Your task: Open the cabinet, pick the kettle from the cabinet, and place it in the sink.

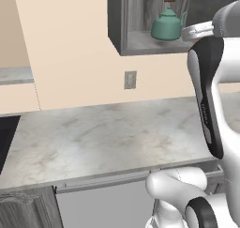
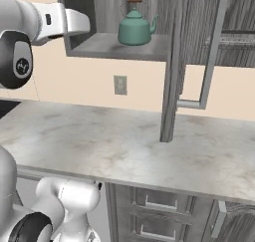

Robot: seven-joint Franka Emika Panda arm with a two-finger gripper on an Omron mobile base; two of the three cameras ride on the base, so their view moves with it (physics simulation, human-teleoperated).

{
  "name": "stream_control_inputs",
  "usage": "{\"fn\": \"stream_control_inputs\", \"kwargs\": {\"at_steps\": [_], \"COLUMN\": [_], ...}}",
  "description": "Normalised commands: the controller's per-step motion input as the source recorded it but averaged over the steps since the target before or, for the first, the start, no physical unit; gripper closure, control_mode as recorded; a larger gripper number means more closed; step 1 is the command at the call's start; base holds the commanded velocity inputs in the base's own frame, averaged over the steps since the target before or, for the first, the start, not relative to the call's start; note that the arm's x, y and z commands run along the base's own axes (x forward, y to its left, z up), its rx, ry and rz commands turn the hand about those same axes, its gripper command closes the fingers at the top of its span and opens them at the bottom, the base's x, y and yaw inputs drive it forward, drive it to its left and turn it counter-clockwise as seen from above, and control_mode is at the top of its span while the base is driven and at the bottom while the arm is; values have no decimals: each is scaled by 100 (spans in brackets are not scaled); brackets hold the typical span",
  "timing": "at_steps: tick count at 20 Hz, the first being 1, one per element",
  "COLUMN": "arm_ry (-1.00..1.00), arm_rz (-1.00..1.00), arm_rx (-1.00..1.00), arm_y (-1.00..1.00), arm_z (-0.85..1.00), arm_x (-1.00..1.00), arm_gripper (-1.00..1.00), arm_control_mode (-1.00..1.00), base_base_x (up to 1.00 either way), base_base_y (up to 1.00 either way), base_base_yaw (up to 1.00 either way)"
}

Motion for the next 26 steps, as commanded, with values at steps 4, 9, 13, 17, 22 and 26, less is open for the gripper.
{"fn": "stream_control_inputs", "kwargs": {"at_steps": [4, 9, 13, 17, 22, 26], "arm_ry": [0, 0, 0, -1, -4, -4], "arm_rz": [0, 0, 0, 0, 0, 0], "arm_rx": [2, 4, 7, 5, 4, 1], "arm_y": [7, 1, 0, 0, 0, 0], "arm_z": [-7, -9, -6, -1, 0, 0], "arm_x": [23, 34, 35, 40, 42, 43], "arm_gripper": [-100, -100, -100, -100, -100, -100], "arm_control_mode": [-100, -100, -100, -100, -100, -100], "base_base_x": [0, 0, 0, 0, 0, 0], "base_base_y": [0, 0, 0, 0, 0, 0], "base_base_yaw": [0, 0, 0, 0, 0, 0]}}
